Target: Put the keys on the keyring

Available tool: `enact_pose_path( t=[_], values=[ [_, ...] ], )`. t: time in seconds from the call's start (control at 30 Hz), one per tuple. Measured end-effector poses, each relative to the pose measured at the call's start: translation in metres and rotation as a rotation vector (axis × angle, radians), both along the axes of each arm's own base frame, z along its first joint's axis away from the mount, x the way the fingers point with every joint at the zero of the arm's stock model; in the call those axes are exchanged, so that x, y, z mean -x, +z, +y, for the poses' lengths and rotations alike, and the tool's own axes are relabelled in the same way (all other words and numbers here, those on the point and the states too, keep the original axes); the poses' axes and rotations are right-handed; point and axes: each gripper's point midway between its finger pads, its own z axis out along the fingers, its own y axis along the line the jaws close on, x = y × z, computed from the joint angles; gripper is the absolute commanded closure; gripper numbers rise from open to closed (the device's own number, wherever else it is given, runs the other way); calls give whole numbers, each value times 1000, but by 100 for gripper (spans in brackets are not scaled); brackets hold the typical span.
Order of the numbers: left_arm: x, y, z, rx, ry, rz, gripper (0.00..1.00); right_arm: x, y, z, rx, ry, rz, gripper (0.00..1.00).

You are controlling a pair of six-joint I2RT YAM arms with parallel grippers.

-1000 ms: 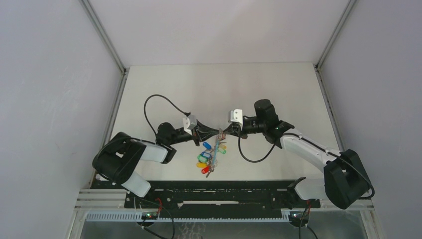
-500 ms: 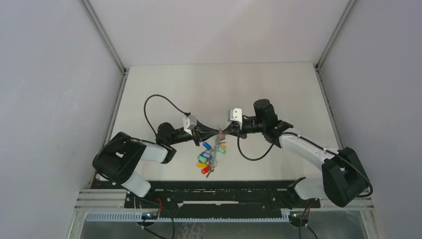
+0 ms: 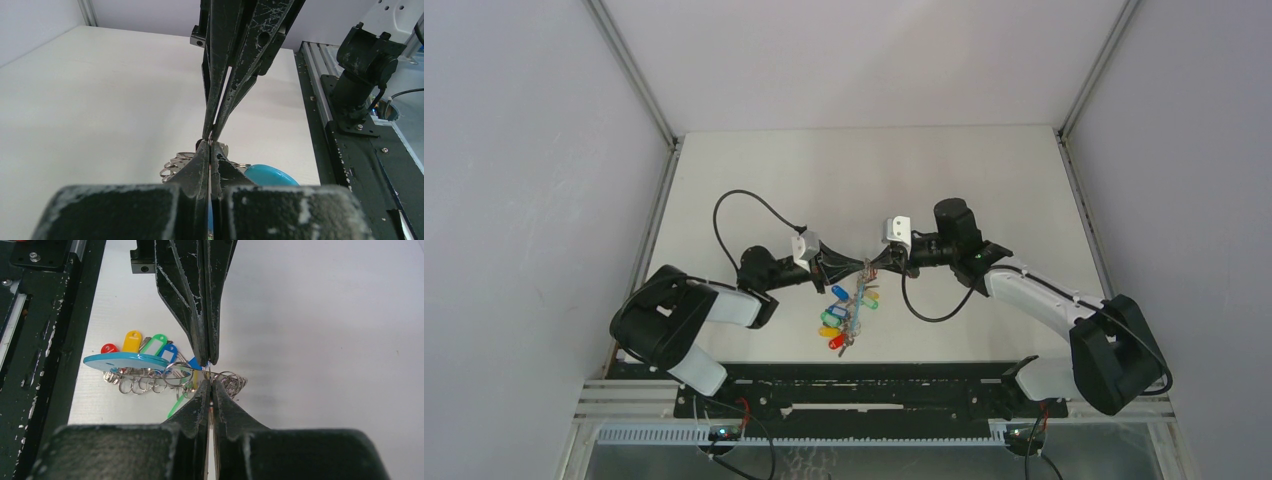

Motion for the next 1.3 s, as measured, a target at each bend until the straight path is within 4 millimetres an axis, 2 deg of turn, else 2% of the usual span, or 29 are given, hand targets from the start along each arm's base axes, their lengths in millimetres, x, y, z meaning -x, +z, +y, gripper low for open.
enact_pose_path(
  t=[0.37,1.3],
  values=[
    [0,0,0,0,0,-1,100,1,-5,-2,15,-6,21,100],
    [0,0,0,0,-1,-1,100,3,-3,-1,-1,0,44,100]
  ],
)
